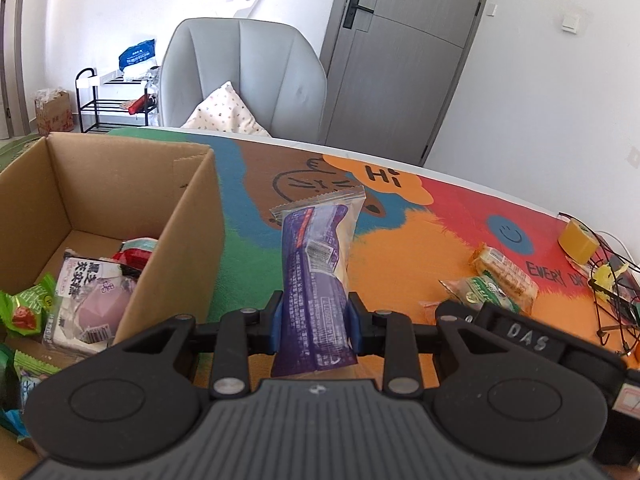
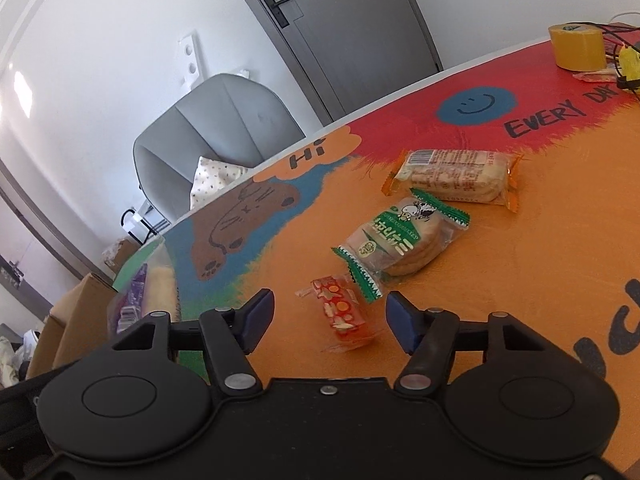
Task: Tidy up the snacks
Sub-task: 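Grasp the purple bread bag with the left tool while the right tool grasps the orange packet, then drop the purple bread bag into the box with the left tool while the right tool drops the orange packet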
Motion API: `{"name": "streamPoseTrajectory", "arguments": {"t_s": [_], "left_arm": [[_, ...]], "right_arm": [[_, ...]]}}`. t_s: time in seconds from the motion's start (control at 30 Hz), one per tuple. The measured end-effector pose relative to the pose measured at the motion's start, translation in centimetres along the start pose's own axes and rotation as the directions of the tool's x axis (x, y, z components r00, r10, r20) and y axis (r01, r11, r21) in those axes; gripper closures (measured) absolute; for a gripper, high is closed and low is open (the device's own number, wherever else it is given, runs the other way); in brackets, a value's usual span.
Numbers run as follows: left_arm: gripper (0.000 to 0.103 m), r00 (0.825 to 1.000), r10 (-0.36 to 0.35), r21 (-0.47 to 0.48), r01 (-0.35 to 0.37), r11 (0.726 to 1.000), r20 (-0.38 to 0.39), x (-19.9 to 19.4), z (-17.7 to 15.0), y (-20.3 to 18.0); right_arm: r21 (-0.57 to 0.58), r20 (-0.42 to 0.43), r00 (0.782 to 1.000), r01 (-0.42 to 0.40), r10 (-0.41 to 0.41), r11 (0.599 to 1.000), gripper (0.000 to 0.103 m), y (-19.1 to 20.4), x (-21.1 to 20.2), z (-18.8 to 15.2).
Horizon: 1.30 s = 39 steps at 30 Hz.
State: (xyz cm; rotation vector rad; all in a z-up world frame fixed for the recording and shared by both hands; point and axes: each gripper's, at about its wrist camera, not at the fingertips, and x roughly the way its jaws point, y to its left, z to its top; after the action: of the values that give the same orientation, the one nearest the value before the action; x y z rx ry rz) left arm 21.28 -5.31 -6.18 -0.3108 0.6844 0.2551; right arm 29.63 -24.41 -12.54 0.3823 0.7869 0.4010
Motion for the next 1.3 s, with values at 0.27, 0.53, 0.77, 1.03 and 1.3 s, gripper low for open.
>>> {"name": "streamPoseTrajectory", "arguments": {"t_s": [0.27, 0.53, 0.77, 1.03, 1.3], "left_arm": [[0.073, 1.0, -0.001, -0.025, 0.001, 1.0, 0.017, -1.0, -0.2, 1.0], [0.073, 0.998, -0.039, -0.026, 0.041, 0.999, 0.052, -3.3, -0.4, 1.3], [0.073, 0.991, -0.066, -0.028, 0.07, 0.997, 0.119, -6.7, 0.0, 1.9], [0.073, 0.978, -0.053, -0.048, 0.064, 0.997, 0.201, -10.6, 0.8, 4.9], [0.073, 0.971, -0.016, -0.09, 0.038, 0.995, 0.238, -12.6, 1.8, 9.4]], "right_arm": [[-0.029, -0.024, 1.0, 0.015, -0.016, 0.999, 0.082, 0.8, -0.7, -1.4], [-0.003, 0.038, 0.999, -0.033, 0.033, 0.999, 0.084, 0.9, -3.9, -1.8], [-0.021, 0.098, 0.991, -0.086, 0.088, 0.996, 0.084, 2.8, -6.7, -1.8], [-0.073, 0.119, 0.976, -0.177, 0.184, 0.982, 0.084, 6.9, -8.7, -2.4], [-0.122, 0.109, 0.963, -0.231, 0.245, 0.965, 0.084, 11.3, -9.2, -3.0]]}}
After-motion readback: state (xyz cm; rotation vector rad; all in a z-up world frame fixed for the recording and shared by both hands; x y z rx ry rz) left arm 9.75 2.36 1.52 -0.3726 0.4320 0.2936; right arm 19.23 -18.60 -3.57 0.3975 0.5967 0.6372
